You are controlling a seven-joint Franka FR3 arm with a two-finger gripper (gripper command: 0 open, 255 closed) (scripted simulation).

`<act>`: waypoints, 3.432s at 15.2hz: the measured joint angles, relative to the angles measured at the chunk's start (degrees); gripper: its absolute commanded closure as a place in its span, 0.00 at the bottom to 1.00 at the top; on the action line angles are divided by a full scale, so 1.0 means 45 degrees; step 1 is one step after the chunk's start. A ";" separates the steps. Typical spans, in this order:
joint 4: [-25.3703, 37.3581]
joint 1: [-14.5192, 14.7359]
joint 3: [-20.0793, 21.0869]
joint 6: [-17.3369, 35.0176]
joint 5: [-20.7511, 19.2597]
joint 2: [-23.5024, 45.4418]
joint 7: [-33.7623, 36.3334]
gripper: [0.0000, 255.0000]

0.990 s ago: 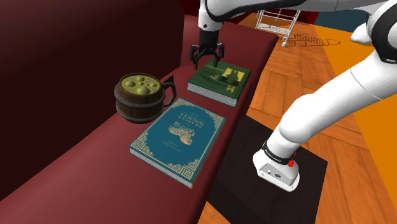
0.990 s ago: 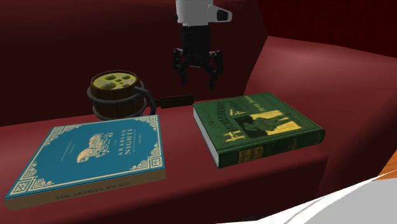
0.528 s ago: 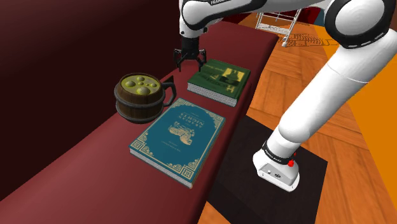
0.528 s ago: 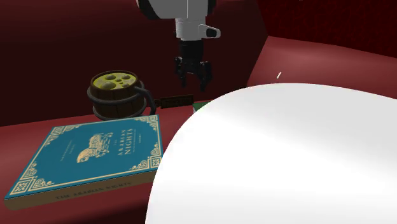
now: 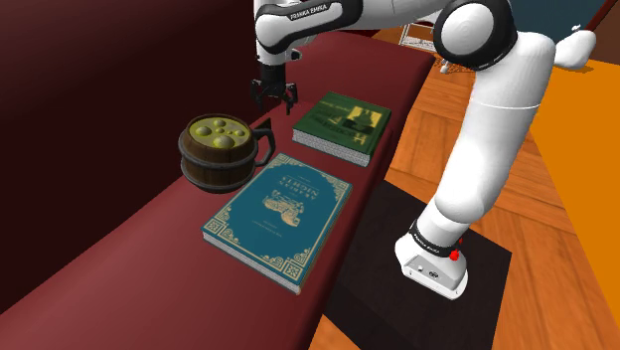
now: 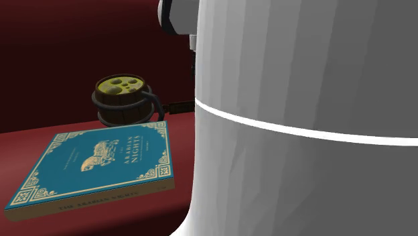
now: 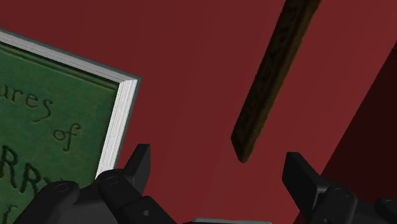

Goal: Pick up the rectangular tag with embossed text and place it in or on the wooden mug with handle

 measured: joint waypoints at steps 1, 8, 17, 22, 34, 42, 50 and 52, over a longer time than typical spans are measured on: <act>0.0579 0.0030 -0.0071 -0.0037 -0.0043 0.0569 0.0387 0.00; 0.0791 0.0075 -0.0216 0.0709 -0.0121 0.1573 0.0954 0.00; 0.0499 0.0086 -0.0222 0.1109 -0.0142 0.1680 0.0981 1.00; 0.0500 0.0086 -0.0222 0.1109 -0.0142 0.1680 0.0981 1.00; 0.1055 0.0079 -0.0193 0.0224 -0.0081 0.1341 0.0962 1.00; 0.2110 0.0075 -0.0175 -0.1063 -0.0033 0.1105 0.0934 1.00; 0.3228 0.0097 -0.0151 -0.2356 -0.0001 0.0926 0.0942 1.00; 0.3613 0.0112 -0.0145 -0.2720 -0.0003 0.0949 0.0953 1.00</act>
